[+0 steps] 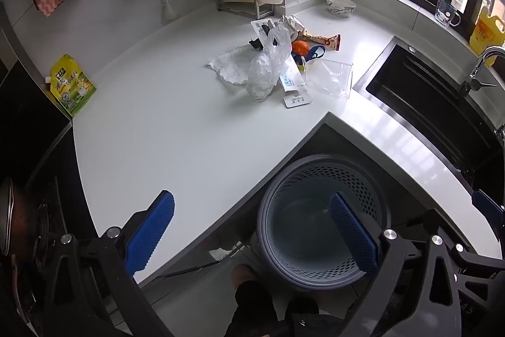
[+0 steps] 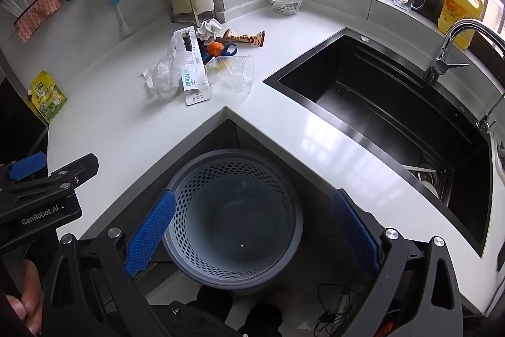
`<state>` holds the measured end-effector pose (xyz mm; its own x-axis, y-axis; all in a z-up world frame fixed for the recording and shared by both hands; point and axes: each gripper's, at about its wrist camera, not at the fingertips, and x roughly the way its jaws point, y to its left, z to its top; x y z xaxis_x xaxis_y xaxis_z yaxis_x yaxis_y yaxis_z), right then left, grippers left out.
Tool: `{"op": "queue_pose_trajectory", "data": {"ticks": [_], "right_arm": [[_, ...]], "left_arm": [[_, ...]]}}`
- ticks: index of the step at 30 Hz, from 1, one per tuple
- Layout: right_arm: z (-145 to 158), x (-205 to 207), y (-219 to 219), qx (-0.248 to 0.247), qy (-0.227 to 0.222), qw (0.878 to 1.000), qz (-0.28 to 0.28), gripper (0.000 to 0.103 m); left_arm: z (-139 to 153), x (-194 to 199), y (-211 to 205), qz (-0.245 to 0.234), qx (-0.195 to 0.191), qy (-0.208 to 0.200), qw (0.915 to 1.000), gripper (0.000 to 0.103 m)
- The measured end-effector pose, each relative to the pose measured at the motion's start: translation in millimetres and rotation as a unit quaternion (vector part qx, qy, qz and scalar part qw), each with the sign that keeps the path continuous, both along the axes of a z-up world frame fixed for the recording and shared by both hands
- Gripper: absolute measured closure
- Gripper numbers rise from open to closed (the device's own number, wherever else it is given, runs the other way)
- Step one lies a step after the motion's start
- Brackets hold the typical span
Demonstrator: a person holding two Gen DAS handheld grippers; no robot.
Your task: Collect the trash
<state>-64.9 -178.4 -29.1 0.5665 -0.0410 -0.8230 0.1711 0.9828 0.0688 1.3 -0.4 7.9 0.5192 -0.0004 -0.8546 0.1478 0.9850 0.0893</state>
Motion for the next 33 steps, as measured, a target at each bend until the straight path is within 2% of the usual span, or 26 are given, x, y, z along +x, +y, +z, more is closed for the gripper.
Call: {"op": "queue_pose_trajectory", "data": {"ticks": [33], "right_arm": [[4.8, -4.5, 0.2, -0.004, -0.010, 1.000, 0.005, 0.008]], "left_arm": [[6.6, 0.4, 5.0, 0.002, -0.003, -0.009, 1.0000, 0.006]]}}
